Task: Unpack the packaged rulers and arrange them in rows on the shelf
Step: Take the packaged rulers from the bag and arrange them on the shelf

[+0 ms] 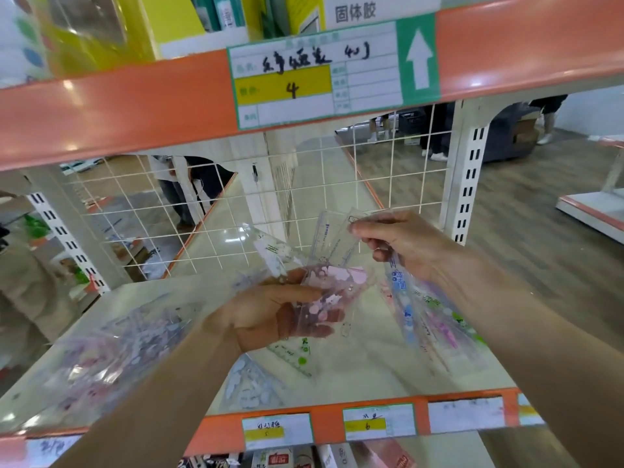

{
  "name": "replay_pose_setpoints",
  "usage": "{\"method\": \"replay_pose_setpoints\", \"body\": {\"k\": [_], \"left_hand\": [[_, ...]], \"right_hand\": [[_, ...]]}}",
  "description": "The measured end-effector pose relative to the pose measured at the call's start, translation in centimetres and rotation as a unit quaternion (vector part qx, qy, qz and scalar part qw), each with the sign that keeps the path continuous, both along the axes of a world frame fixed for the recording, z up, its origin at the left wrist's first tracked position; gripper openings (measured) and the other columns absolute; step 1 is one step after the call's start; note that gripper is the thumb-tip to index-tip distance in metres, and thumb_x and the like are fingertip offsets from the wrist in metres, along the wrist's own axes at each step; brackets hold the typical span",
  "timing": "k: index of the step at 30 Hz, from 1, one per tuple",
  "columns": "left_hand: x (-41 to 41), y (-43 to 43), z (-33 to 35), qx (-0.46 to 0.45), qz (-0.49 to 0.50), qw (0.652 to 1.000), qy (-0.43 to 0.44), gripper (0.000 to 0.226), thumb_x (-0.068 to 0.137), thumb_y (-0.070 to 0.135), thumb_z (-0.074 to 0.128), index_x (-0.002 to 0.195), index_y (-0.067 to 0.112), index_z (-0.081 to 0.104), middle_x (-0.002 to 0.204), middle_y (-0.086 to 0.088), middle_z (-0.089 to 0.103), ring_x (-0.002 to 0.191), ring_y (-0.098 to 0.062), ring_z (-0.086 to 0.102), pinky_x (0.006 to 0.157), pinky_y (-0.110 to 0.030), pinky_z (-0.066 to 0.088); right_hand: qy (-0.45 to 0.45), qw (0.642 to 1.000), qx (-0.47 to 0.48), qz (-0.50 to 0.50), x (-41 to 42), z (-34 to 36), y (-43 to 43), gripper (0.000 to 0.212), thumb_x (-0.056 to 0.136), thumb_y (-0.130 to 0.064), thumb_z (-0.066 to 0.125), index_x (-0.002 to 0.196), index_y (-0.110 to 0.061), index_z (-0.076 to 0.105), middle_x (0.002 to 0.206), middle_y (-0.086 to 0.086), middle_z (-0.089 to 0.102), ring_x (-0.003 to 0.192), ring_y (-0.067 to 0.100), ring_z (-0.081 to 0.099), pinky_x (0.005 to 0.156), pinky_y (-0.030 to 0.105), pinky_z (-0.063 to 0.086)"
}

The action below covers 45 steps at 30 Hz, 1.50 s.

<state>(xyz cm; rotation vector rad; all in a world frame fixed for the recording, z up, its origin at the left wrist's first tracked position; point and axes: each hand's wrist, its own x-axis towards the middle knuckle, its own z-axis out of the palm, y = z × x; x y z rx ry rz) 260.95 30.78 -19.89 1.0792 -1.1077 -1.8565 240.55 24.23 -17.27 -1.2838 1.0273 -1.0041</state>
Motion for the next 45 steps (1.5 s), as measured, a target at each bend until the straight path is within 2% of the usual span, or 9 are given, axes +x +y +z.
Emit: {"method": "replay_pose_setpoints", "body": {"k": [3,7,14,19,22,28,33,38,45], "left_hand": [[-0.3,0.2,-0.1,-0.003,0.008,1.000,0.021,0.030,0.079,0.003,0.057,0.102,0.012,0.074,0.109,-0.016,0.069,0.086,-0.032,0.069,0.078,-0.042,0.056],[-1.2,0.5,-0.2,-0.004,0.027,0.998,0.062,0.034,0.080,0.004,0.056,0.109,0.012,0.071,0.108,-0.016,0.070,0.086,-0.033,0.070,0.080,-0.045,0.055],[-2.5,0.3,-1.0,0.006,0.059,0.992,0.108,0.029,0.083,0.003,0.054,0.098,0.013,0.077,0.108,-0.011,0.072,0.087,-0.032,0.072,0.069,-0.044,0.060],[-2.2,0.2,-1.2,-0.011,0.049,0.996,0.079,0.029,0.082,0.007,0.055,0.096,0.018,0.078,0.104,-0.012,0.072,0.085,-0.030,0.072,0.071,-0.042,0.060],[-2.0,0.2,-1.3,-0.015,0.025,0.998,0.062,0.033,0.084,0.007,0.055,0.111,0.017,0.072,0.110,-0.015,0.069,0.088,-0.033,0.070,0.073,-0.043,0.059],[-1.9,0.6,-1.3,-0.031,-0.013,0.999,0.039,0.045,0.084,0.005,0.054,0.125,0.022,0.059,0.112,-0.013,0.069,0.087,-0.038,0.069,0.071,-0.042,0.059],[-0.8,0.9,-1.1,-0.047,0.010,0.997,0.067,0.044,0.084,0.004,0.052,0.123,0.023,0.061,0.108,-0.009,0.071,0.078,-0.030,0.071,0.069,-0.042,0.058],[1.5,1.0,-1.5,-0.020,0.062,0.997,0.051,0.043,0.082,0.007,0.054,0.123,0.018,0.060,0.104,-0.015,0.071,0.081,-0.033,0.072,0.064,-0.037,0.060],[4.1,1.1,-1.9,0.031,0.129,0.991,0.028,0.035,0.080,0.004,0.055,0.114,0.010,0.062,0.096,-0.019,0.071,0.078,-0.032,0.072,0.063,-0.039,0.061]], "right_hand": [[-0.001,0.999,0.030,-0.023,-0.3,-0.2,0.0,0.016,0.079,-0.006,0.073,0.091,0.004,0.068,0.063,0.003,0.053,0.052,0.008,0.044,0.043,0.017,0.039],[-0.067,0.995,0.077,0.012,-1.7,-0.4,0.0,0.017,0.090,-0.021,0.062,0.083,-0.006,0.068,0.061,-0.001,0.056,0.054,0.007,0.048,0.043,0.017,0.036],[-0.144,0.986,0.081,-0.034,-3.4,-1.2,-0.2,0.019,0.093,-0.017,0.055,0.085,-0.007,0.069,0.070,0.000,0.059,0.054,0.007,0.046,0.039,0.015,0.033],[-0.102,0.990,0.097,-0.019,-4.4,-1.5,-0.3,0.029,0.092,-0.031,0.058,0.095,-0.005,0.069,0.069,0.000,0.061,0.054,0.007,0.045,0.040,0.017,0.032],[-0.084,0.990,0.106,-0.029,-4.0,-1.5,-0.3,0.023,0.091,-0.032,0.060,0.092,-0.011,0.067,0.068,0.000,0.060,0.050,0.007,0.044,0.039,0.017,0.030],[-0.059,0.992,0.108,-0.031,-3.7,-1.2,-0.3,0.011,0.087,-0.013,0.066,0.078,-0.007,0.068,0.067,0.005,0.061,0.052,0.008,0.043,0.037,0.015,0.030],[-0.039,0.989,0.048,-0.133,-4.9,-0.4,-1.1,0.016,0.092,-0.008,0.056,0.079,-0.004,0.063,0.070,0.008,0.060,0.048,0.009,0.051,0.037,0.017,0.039],[0.007,0.975,-0.033,-0.220,-8.1,0.0,-2.8,0.021,0.097,-0.008,0.048,0.080,-0.001,0.058,0.079,0.018,0.066,0.061,0.024,0.064,0.054,0.028,0.055],[-0.034,0.984,0.052,-0.169,-7.9,-2.4,-3.4,0.024,0.093,0.001,0.051,0.070,-0.004,0.054,0.057,0.008,0.052,0.037,0.009,0.052,0.035,0.017,0.043]]}}
